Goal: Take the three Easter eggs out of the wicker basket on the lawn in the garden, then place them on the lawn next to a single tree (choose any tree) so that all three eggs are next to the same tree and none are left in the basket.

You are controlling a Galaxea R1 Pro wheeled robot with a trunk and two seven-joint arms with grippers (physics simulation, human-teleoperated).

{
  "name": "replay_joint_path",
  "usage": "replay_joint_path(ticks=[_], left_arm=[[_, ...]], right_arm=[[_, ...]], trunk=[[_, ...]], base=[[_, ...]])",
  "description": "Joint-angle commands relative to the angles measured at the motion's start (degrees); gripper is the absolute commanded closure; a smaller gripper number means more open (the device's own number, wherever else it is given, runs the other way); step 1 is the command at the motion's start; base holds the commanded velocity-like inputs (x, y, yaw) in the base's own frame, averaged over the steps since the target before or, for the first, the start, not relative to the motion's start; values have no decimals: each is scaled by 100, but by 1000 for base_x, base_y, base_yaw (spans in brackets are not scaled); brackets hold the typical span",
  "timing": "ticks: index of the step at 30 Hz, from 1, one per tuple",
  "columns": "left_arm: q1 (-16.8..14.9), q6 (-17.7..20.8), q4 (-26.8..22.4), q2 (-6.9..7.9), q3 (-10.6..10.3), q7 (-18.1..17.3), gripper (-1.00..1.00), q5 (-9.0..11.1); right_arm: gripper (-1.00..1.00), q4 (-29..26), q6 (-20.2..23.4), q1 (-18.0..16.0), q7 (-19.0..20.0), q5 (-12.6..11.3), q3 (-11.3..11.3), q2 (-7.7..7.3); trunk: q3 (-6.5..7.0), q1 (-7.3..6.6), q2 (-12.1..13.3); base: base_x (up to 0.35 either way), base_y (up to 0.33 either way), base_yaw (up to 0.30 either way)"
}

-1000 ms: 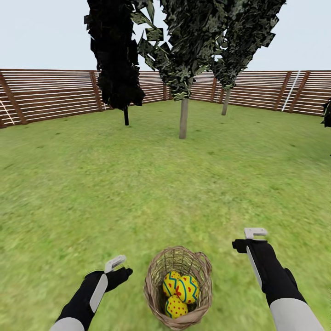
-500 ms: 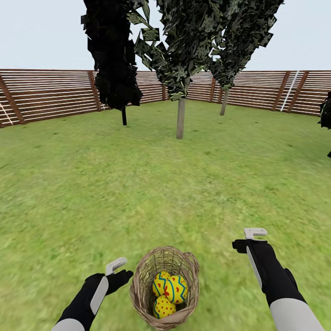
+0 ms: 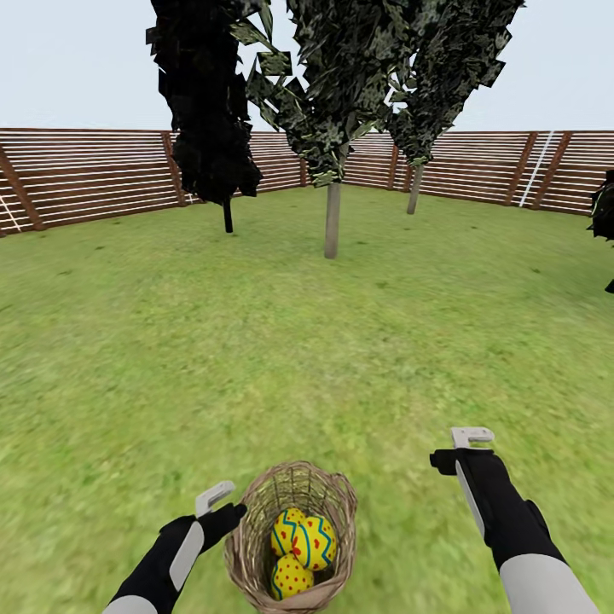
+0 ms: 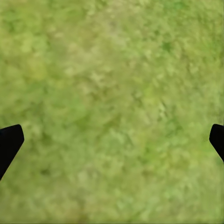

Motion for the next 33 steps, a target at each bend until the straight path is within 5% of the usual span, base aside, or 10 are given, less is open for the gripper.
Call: replay_joint_path(ticks=[1, 11, 20, 33], left_arm=[[-2, 4, 3, -6, 26, 27, -100, 64], [-2, -281, 124, 0, 23, 280, -100, 404], [-2, -553, 187, -5, 18, 650, -100, 418], [-2, -580, -4, -4, 12, 617, -100, 419]], right_arm=[[-100, 0, 27, -3, -7, 8, 4, -1], [-100, 17, 27, -3, -8, 8, 5, 8], [-100, 189, 2, -3, -15, 16, 12, 8], [-100, 356, -219, -12, -103, 5, 58, 42]], trunk=[[-5, 0, -3], [-5, 0, -3], [-5, 0, -3], [-5, 0, -3]], base=[[11, -16, 0], [1, -2, 0], [0, 0, 0], [0, 0, 0]])
